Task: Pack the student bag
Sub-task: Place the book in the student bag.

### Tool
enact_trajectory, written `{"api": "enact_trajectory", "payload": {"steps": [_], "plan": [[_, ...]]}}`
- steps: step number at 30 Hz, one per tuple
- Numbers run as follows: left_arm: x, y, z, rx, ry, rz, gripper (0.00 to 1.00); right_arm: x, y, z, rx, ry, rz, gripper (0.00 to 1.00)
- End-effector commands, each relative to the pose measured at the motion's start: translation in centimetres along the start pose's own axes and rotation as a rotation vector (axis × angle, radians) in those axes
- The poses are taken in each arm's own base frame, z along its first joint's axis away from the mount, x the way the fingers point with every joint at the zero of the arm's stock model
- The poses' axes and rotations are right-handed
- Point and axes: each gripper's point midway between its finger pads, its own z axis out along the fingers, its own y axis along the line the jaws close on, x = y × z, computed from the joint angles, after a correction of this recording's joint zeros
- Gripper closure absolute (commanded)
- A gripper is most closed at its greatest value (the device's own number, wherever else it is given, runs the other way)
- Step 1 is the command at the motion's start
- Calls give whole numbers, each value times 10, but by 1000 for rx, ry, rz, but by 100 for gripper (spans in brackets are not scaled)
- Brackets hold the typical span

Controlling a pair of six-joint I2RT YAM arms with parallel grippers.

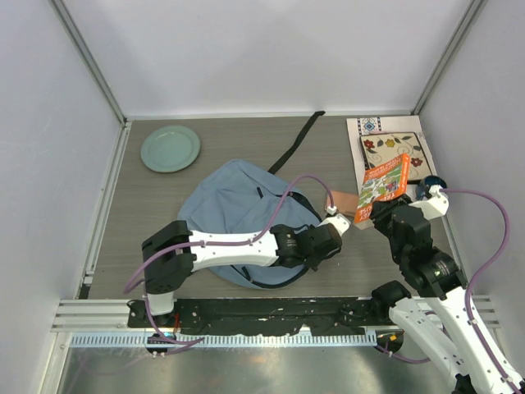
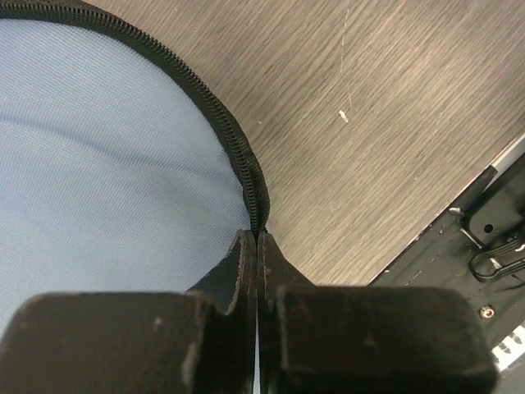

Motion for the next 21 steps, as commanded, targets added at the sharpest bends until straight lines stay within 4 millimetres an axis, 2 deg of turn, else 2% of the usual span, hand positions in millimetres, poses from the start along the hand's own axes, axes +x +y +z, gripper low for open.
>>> {"api": "enact_trajectory", "payload": {"steps": [1, 7, 12, 13, 15, 16, 18, 19, 21], "plan": [[-20, 14, -16, -67, -67, 1, 100, -35, 25, -7, -77, -109, 76, 99], [-40, 40, -41, -138, -157, -33, 100, -35, 21, -9, -69, -103, 58, 99], [-51, 92, -61, -220, -200, -160, 100, -18, 31, -13, -135, -18, 21, 99], [-59, 100, -73, -225, -238, -199, 100, -14, 34, -13, -151, 6, 12, 99], [-63, 124, -84, -260, -269, -254, 100, -4, 39, -13, -176, 57, 1, 99], [-70, 138, -99, -282, -306, -293, 100, 6, 46, -16, -220, 111, -7, 99], [-73, 150, -112, -311, -337, -320, 100, 18, 54, -19, -260, 175, -11, 99], [-79, 159, -129, -325, -377, -349, 100, 28, 61, -24, -306, 231, -7, 99], [-84, 169, -146, -360, -423, -377, 100, 37, 70, -30, -360, 288, -5, 99]]}}
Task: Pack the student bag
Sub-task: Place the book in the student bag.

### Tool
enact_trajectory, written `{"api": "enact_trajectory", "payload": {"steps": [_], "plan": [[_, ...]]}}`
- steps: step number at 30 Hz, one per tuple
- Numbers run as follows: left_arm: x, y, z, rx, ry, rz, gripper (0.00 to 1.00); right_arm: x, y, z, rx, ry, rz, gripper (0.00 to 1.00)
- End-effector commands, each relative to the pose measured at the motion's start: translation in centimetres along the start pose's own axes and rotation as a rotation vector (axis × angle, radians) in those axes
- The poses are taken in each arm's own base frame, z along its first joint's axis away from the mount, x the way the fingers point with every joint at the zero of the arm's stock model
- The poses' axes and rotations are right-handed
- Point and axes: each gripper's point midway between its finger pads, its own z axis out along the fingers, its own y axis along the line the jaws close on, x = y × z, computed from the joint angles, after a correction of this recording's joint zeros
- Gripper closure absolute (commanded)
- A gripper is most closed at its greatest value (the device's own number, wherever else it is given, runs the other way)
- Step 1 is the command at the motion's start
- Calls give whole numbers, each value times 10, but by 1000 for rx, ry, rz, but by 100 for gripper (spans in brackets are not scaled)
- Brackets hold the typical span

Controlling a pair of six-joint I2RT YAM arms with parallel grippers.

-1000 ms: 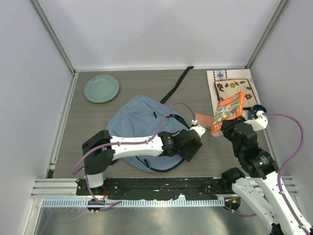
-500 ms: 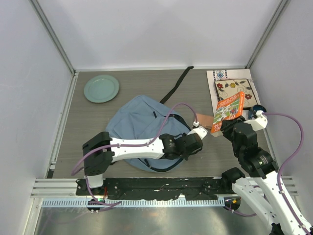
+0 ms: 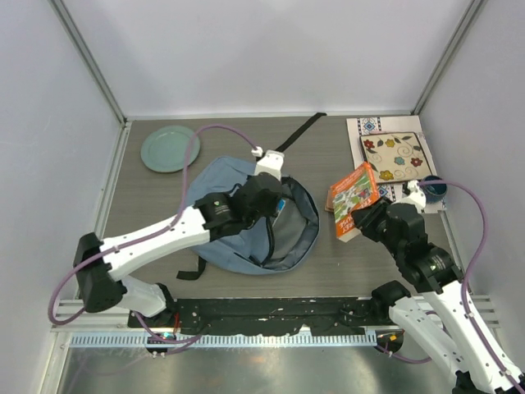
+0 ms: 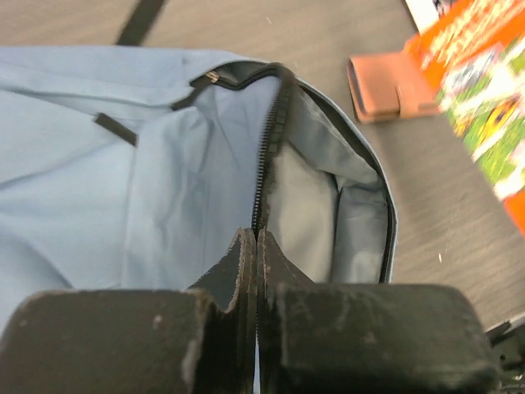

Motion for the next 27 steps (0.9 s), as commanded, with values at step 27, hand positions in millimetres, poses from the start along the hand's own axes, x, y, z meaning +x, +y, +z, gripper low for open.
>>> {"api": "enact_trajectory", "payload": {"steps": [27], "plan": [[-104, -23, -91, 301, -308, -99, 100, 83, 159, -17, -868, 645, 273, 99]]}}
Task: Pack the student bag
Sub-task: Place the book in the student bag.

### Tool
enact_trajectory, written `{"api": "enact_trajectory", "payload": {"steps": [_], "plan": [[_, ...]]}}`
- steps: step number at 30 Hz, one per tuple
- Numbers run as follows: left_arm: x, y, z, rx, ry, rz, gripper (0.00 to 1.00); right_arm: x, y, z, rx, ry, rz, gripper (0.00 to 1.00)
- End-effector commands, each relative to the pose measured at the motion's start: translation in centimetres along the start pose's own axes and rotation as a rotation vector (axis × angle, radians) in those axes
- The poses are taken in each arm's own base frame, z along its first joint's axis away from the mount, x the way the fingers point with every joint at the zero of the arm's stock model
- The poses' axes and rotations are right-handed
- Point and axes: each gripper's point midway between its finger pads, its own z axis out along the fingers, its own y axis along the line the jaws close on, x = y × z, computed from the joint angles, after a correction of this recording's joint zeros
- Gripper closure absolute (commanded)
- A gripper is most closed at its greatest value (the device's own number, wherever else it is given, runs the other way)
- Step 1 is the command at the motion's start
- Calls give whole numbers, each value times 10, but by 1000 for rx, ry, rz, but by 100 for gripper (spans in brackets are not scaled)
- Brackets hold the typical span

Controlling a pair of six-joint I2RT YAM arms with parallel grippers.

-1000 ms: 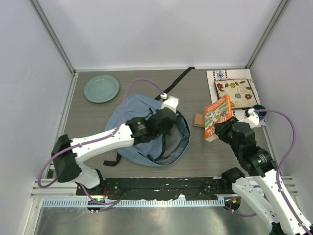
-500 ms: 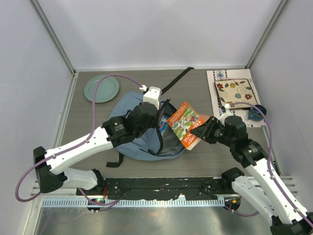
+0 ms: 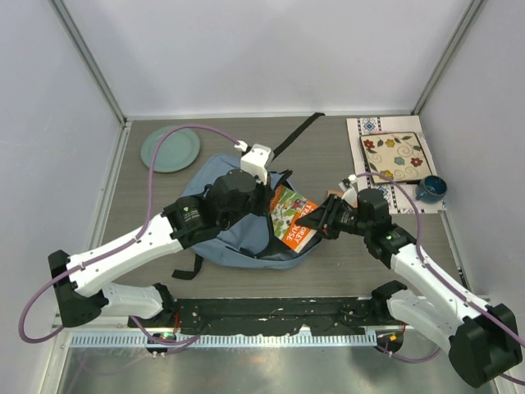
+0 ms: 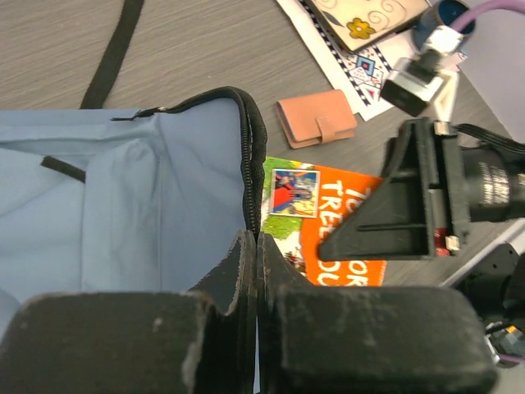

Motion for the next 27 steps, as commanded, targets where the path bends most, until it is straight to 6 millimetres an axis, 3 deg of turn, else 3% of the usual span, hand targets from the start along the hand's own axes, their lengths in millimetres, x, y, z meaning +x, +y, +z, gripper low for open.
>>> {"api": "enact_trajectory", "payload": {"steps": [1, 13, 17, 19, 25, 27], "plan": [[-54, -36, -14, 162, -143, -46, 100, -3, 64, -4, -314, 38, -33, 99], [-70, -58, -22, 266, -189, -55, 100, -11, 64, 16, -353, 52, -2, 99], [-75, -64, -23, 293, -207, -62, 100, -14, 52, 46, -269, 54, -17, 99], [-77, -65, -23, 299, -210, -61, 100, -6, 48, 60, -254, 66, -22, 99], [-78, -63, -27, 298, -218, -67, 100, 7, 58, 99, -314, 60, -58, 99], [-78, -64, -28, 305, -216, -71, 100, 2, 68, 108, -343, 37, -96, 99]]}}
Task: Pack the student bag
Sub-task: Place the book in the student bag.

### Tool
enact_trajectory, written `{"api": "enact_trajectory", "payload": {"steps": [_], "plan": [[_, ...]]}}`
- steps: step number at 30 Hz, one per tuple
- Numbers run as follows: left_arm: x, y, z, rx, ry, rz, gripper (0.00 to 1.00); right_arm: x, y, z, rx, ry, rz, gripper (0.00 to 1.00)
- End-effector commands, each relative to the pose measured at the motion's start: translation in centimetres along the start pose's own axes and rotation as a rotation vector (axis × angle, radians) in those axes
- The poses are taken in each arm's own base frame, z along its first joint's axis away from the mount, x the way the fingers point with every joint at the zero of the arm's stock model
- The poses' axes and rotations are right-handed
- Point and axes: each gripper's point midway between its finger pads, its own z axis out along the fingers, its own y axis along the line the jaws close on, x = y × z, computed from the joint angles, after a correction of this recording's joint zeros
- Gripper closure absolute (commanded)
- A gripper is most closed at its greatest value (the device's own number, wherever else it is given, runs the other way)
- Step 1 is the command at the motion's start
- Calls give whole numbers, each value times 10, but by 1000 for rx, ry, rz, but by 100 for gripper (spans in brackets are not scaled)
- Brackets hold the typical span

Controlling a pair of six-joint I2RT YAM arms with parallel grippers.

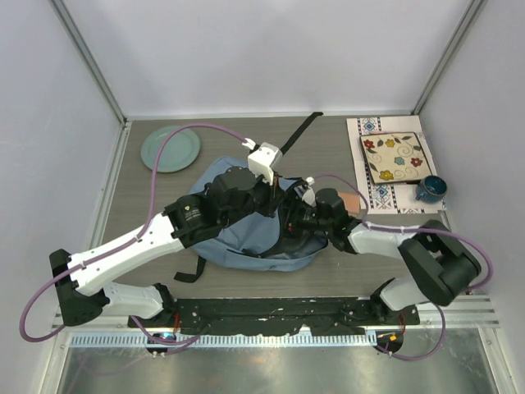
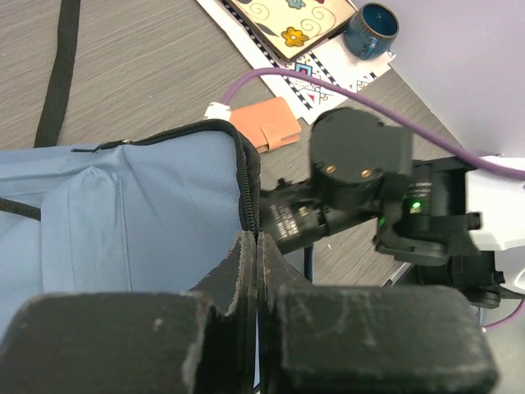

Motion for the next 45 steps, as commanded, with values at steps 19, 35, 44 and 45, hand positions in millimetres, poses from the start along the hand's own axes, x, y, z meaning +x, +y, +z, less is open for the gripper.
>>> {"api": "enact_trajectory", "payload": {"steps": [19, 35, 44, 45], "plan": [[-30, -9, -25, 59, -160, -110, 95, -40, -34, -2, 227, -248, -321, 18], [-30, -9, -27, 64, -166, -123, 97, -19, -29, -13, 168, -201, -244, 79], [-27, -10, -26, 69, -156, -125, 99, -46, -1, 24, 96, -210, -281, 82], [-25, -8, -25, 60, -147, -122, 98, -50, 1, 23, 100, -228, -297, 79]]}}
